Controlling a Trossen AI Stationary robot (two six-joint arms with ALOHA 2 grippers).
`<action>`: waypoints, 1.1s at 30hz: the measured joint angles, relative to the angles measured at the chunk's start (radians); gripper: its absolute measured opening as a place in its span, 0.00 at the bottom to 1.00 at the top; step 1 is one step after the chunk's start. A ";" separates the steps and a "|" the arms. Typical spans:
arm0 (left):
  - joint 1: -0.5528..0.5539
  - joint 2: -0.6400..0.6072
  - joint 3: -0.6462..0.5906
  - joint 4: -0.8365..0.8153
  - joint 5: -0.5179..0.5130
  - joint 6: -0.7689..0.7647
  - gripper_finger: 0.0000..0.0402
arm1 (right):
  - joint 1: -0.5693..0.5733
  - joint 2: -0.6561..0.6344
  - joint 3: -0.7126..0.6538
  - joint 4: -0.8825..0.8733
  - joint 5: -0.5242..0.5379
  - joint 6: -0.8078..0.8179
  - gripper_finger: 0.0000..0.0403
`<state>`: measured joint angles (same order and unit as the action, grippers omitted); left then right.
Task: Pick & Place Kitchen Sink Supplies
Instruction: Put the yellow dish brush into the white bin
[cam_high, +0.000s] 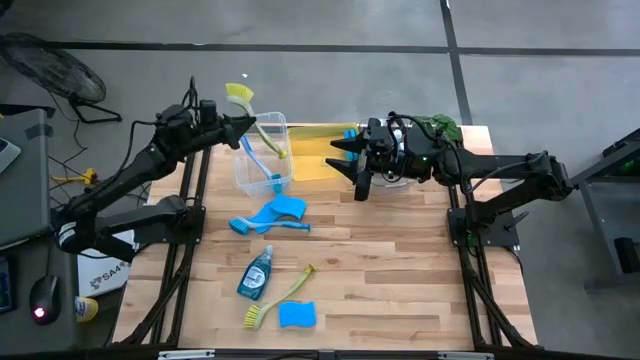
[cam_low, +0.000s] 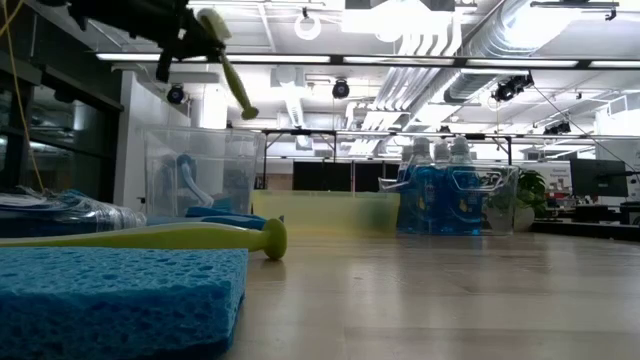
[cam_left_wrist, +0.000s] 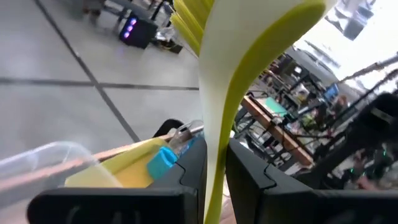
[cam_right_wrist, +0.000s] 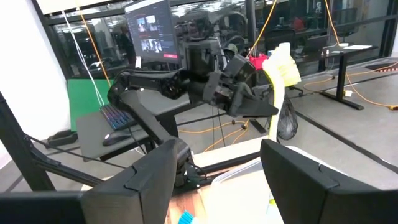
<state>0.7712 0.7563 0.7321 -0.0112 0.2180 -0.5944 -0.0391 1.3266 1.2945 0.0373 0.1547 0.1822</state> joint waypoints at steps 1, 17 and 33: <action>0.015 0.000 -0.011 0.003 0.005 -0.018 0.11 | 0.000 0.000 0.000 -0.004 0.000 0.000 0.56; 0.132 -0.004 -0.055 -0.238 -0.117 -0.290 0.11 | 0.000 0.000 0.000 -0.041 0.000 0.021 0.56; 0.132 0.075 -0.053 -0.331 -0.130 -0.433 0.11 | 0.000 0.001 0.000 -0.041 0.038 0.019 0.56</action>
<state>0.9031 0.8313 0.6788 -0.3424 0.0879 -1.0273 -0.0391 1.3273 1.2945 -0.0040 0.1926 0.2012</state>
